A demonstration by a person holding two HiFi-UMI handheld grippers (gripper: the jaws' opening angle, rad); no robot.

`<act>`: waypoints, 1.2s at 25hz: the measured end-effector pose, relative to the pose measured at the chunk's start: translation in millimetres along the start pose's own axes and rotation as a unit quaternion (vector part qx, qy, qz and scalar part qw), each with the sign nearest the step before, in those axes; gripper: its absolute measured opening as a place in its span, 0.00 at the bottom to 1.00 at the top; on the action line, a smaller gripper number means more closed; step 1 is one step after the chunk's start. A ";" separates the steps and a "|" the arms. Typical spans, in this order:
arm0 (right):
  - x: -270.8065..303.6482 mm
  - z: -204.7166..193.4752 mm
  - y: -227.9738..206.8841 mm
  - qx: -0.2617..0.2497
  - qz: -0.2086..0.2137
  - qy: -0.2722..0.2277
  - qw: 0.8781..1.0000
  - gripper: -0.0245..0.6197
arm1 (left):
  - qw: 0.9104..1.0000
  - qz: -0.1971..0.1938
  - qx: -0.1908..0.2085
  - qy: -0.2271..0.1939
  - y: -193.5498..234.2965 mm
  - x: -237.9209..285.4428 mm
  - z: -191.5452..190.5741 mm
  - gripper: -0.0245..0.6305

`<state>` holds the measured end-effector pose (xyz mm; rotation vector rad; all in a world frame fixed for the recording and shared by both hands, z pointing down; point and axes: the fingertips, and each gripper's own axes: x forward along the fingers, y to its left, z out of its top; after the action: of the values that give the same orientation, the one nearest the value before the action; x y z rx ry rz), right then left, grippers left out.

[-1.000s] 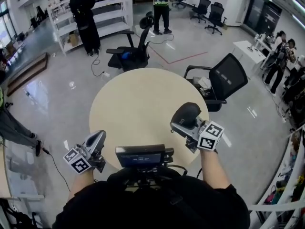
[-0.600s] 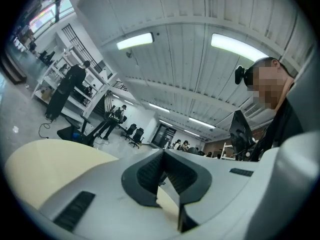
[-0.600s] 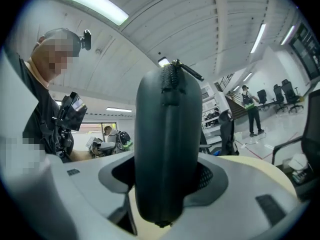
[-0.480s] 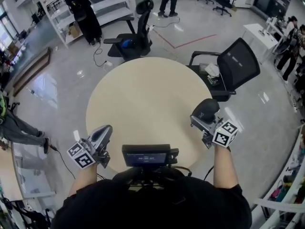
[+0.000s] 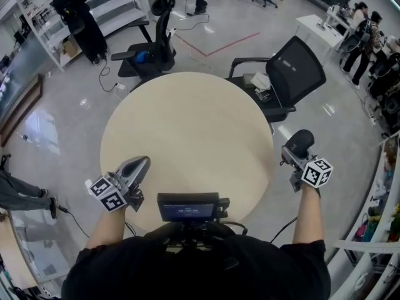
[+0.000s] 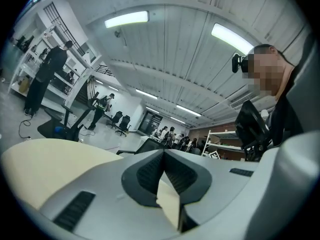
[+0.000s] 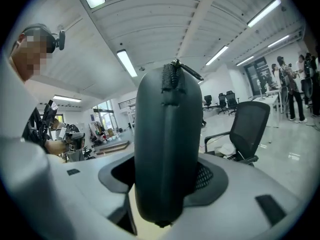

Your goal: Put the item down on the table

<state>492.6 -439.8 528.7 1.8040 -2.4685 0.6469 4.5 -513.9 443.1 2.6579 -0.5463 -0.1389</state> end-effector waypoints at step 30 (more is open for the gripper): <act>119.3 100.1 -286.4 0.018 -0.162 0.021 0.986 0.45 | 0.997 0.067 -0.033 0.027 114.9 34.4 -14.0 0.04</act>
<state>737.6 -652.8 558.2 2.1125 -2.0789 0.6997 -2.2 -618.0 503.9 2.5448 -0.6877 -0.0435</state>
